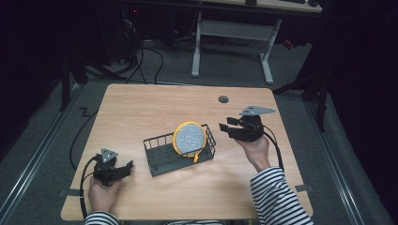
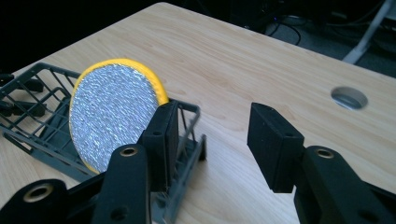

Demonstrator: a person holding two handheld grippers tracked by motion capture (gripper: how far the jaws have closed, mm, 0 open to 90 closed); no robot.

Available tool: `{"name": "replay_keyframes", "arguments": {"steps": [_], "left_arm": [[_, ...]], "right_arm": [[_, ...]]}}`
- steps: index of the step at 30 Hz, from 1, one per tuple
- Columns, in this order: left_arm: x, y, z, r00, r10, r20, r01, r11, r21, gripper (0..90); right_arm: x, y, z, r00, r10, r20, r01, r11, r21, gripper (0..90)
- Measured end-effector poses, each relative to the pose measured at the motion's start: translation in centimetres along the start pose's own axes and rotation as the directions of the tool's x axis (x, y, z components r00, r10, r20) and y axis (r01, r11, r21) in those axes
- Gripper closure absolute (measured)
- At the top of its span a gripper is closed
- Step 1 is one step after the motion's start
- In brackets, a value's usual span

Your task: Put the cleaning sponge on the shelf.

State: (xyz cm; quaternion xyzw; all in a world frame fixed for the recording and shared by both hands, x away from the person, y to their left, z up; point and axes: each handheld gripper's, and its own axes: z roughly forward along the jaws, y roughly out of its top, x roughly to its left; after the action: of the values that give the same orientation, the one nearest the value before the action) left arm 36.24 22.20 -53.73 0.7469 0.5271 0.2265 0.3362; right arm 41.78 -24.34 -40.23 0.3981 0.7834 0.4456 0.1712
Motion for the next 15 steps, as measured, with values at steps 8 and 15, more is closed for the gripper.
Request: {"name": "replay_keyframes", "arguments": {"steps": [8,15], "left_arm": [[0.0,0.0,0.0,1.0000,0.000,0.000,0.000,1.0000,0.000,26.5],[0.0,0.0,0.0,1.0000,0.000,-0.001,0.000,1.0000,0.000,26.6]], "right_arm": [[-1.3,-1.3,-3.5,0.9965,0.043,0.071,-0.040,0.998,-0.052,55.1],[-2.2,-2.1,-5.7,0.9922,0.079,0.097,-0.071,0.994,-0.084,55.9]]}}
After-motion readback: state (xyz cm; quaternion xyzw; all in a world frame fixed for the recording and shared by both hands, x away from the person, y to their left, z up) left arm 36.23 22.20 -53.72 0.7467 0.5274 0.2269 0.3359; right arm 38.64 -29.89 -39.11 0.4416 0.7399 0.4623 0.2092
